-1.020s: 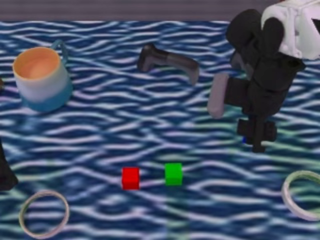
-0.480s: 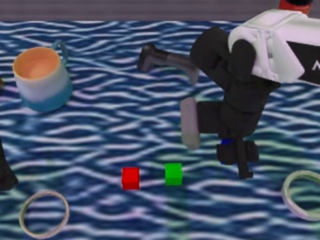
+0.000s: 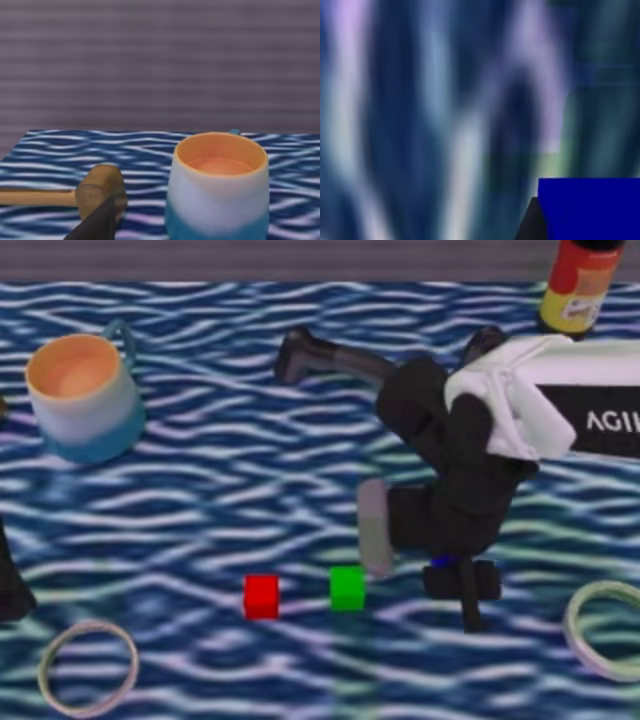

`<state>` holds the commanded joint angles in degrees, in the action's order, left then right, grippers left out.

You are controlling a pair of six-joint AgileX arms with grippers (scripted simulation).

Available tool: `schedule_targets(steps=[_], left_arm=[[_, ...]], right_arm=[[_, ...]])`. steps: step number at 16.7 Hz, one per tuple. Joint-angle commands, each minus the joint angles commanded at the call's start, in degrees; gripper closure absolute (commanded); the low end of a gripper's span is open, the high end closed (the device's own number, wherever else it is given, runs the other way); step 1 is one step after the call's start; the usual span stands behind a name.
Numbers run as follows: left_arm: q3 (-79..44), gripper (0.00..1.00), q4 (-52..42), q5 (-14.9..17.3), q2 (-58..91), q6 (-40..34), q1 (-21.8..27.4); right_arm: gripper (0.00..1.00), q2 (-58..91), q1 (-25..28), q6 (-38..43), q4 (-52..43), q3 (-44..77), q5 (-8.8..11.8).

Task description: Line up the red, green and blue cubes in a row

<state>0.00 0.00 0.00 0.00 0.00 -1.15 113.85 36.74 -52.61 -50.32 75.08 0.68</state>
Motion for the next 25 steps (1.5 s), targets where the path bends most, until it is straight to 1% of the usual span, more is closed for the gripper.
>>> schedule_targets(steps=[5, 18, 19, 25], left_arm=[[0.0, 0.0, 0.0, 0.0, 0.0, 0.0, 0.0], [0.0, 0.0, 0.0, 0.0, 0.0, 0.0, 0.0], [0.0, 0.0, 0.0, 0.0, 0.0, 0.0, 0.0], [0.0, 0.0, 0.0, 0.0, 0.0, 0.0, 0.0]], right_arm=[[1.0, 0.7, 0.1, 0.0, 1.6, -1.3, 0.0], [0.02, 0.7, 0.1, 0.0, 1.6, -1.3, 0.0], [0.0, 0.7, 0.1, 0.0, 1.6, -1.3, 0.0], [0.0, 0.7, 0.1, 0.0, 1.6, -1.3, 0.0]])
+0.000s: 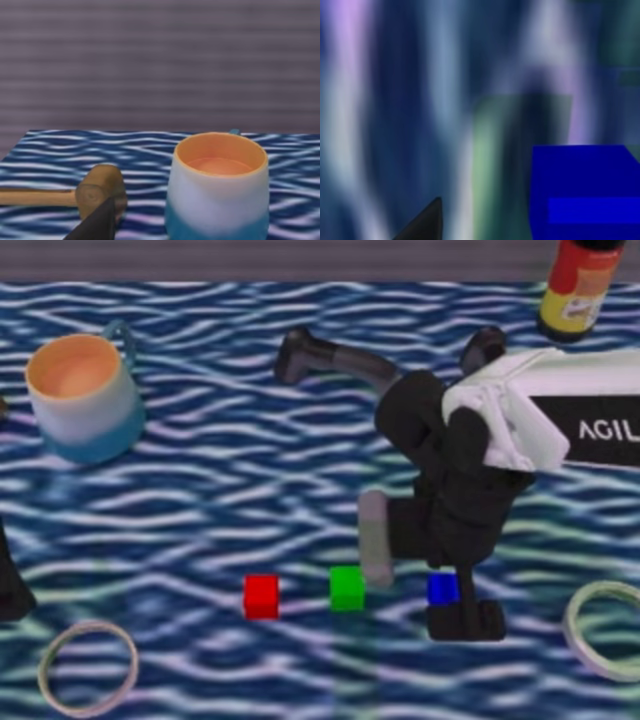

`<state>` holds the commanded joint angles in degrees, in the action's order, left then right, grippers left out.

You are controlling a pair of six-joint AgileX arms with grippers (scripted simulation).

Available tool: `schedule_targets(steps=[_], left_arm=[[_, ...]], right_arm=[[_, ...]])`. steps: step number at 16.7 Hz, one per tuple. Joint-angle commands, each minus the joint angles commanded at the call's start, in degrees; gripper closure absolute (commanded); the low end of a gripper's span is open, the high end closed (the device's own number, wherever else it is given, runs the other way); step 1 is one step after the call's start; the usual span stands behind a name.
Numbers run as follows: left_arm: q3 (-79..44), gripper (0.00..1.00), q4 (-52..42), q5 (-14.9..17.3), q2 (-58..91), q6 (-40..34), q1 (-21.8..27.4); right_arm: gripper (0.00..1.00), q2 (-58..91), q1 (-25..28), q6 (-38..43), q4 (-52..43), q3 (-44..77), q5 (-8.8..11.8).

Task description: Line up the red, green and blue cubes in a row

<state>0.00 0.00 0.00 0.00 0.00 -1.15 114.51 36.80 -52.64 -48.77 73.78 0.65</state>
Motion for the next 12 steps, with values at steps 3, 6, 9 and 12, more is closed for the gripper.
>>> schedule_targets(steps=[3, 6, 9, 12], left_arm=[[0.0, 0.0, 0.0, 0.0, 0.0, 0.0, 0.0], [0.0, 0.0, 0.0, 0.0, 0.0, 0.0, 0.0], [0.0, 0.0, 0.0, 0.0, 0.0, 0.0, 0.0], [0.0, 0.0, 0.0, 0.0, 0.0, 0.0, 0.0]], right_arm=[[0.0, -0.1, 0.0, -0.1, -0.2, 0.2, 0.0], [0.0, -1.4, 0.1, -0.2, -4.4, 3.3, 0.0], [0.0, -3.7, 0.2, -0.4, -11.8, 7.4, 0.1], [0.0, -5.3, 0.2, -0.3, -14.7, 9.5, 0.0]])
